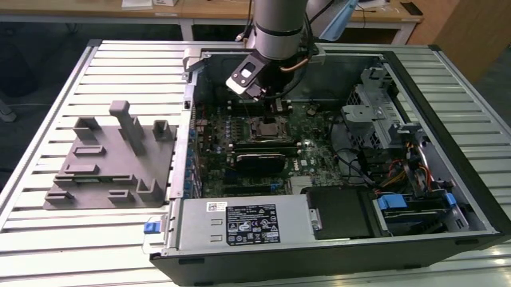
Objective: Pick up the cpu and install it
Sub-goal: 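Close the cpu cover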
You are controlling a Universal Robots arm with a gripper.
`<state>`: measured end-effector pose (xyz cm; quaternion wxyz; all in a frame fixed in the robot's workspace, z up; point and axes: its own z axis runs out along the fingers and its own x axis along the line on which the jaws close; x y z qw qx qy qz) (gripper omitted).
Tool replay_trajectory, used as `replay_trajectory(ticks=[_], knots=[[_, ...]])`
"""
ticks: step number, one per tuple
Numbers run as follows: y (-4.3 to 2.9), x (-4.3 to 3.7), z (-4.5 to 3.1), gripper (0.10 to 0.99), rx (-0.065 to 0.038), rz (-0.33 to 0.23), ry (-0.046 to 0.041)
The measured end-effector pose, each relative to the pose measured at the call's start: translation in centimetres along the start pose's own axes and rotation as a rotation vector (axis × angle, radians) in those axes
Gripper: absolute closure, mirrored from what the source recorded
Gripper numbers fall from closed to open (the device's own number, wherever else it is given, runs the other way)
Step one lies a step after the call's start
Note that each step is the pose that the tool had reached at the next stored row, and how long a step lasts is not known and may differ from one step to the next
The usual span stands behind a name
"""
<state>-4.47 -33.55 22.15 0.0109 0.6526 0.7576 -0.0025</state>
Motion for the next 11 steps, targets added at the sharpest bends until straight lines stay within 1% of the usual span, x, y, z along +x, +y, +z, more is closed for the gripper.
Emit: replay_trajectory(ticks=[11], knots=[[0.0, 0.0, 0.0, 0.98, -0.004, -0.199, 0.0014]])
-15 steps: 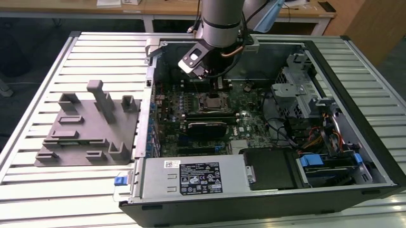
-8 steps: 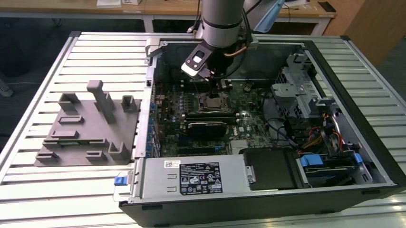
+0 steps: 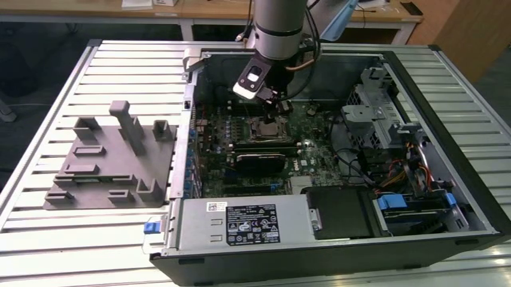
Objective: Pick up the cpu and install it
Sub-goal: 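Close the cpu cover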
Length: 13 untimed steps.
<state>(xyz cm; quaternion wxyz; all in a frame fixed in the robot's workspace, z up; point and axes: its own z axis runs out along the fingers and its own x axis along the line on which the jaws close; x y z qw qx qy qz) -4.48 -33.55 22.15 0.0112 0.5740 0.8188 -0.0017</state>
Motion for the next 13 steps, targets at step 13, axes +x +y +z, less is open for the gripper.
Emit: replay_trajectory(ticks=[13], knots=[[0.0, 0.0, 0.01, 0.98, -0.005, -0.237, 0.0022]])
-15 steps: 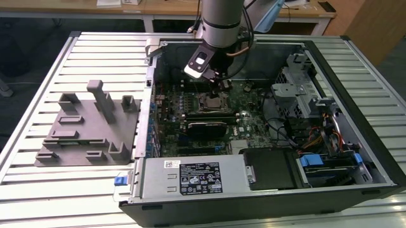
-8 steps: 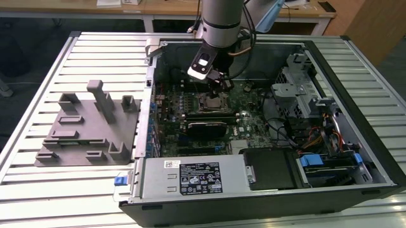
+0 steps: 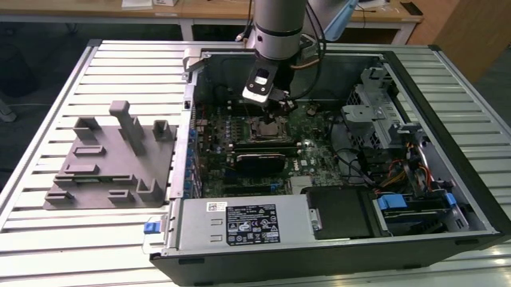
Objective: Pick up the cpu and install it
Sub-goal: 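Close the cpu cover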
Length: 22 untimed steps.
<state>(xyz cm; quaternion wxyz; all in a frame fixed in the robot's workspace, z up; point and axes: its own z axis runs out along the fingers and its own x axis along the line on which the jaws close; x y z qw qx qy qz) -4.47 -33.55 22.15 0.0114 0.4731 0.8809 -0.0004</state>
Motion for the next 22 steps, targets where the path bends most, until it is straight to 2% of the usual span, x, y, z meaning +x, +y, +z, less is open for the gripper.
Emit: replay_trajectory(ticks=[22], knots=[[0.0, 0.0, 0.07, 0.98, -0.008, -0.4, 0.0038]])
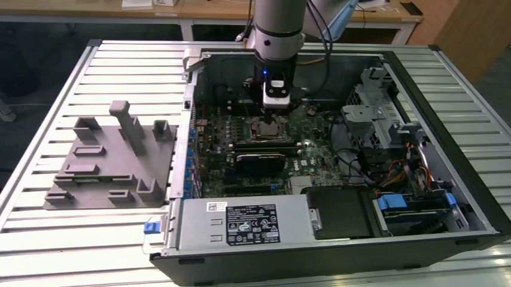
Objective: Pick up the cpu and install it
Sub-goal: 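Close the cpu cover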
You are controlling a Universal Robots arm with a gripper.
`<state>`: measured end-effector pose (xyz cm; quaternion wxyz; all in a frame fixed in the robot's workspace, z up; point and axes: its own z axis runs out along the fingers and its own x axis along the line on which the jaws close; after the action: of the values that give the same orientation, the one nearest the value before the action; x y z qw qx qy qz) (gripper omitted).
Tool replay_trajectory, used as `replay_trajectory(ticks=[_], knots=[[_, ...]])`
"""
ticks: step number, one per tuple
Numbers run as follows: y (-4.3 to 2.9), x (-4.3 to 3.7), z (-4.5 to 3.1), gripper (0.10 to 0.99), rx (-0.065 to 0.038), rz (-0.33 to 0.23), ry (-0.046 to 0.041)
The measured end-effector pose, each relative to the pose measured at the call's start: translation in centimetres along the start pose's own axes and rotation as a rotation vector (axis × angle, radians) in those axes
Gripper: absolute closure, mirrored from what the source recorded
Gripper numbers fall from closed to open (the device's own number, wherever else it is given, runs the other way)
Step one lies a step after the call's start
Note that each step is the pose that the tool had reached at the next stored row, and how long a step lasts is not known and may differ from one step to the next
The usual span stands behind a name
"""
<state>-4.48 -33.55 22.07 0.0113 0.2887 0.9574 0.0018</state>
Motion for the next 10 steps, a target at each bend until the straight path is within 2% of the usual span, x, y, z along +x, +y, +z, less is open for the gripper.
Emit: replay_trajectory(ticks=[10], knots=[[0.0, 0.0, 0.05, 0.98, -0.004, -0.181, 0.0017]])
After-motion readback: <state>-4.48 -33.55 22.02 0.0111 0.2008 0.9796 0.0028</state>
